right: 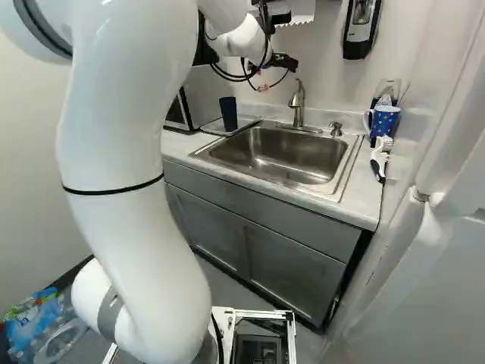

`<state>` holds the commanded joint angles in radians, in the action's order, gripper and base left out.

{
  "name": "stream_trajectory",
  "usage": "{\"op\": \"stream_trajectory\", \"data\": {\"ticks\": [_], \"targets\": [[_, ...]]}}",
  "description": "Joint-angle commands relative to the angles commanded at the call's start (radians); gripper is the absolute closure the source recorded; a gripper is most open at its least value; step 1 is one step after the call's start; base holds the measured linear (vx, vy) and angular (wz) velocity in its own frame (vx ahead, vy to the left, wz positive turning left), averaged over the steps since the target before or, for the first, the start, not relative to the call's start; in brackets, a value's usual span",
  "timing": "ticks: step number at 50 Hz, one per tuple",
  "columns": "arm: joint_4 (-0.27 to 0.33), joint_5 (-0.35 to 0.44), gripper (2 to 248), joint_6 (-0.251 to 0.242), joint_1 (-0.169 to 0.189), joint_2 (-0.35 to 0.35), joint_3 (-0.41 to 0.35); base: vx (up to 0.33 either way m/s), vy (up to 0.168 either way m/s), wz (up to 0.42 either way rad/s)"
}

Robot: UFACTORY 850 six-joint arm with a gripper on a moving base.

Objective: Rinse the cup and place it in the tray

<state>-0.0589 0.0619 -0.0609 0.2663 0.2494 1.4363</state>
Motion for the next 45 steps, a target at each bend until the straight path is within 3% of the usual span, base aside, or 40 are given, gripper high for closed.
{"op": "stream_trajectory", "data": {"ticks": [19,45], "targets": [[0.000,-0.009,3,0.000,-0.025,-0.096,-0.106,0.000,0.000,0.000],[0.000,-0.105,3,0.000,-0.034,-0.227,-0.242,0.000,0.000,0.000]]}}
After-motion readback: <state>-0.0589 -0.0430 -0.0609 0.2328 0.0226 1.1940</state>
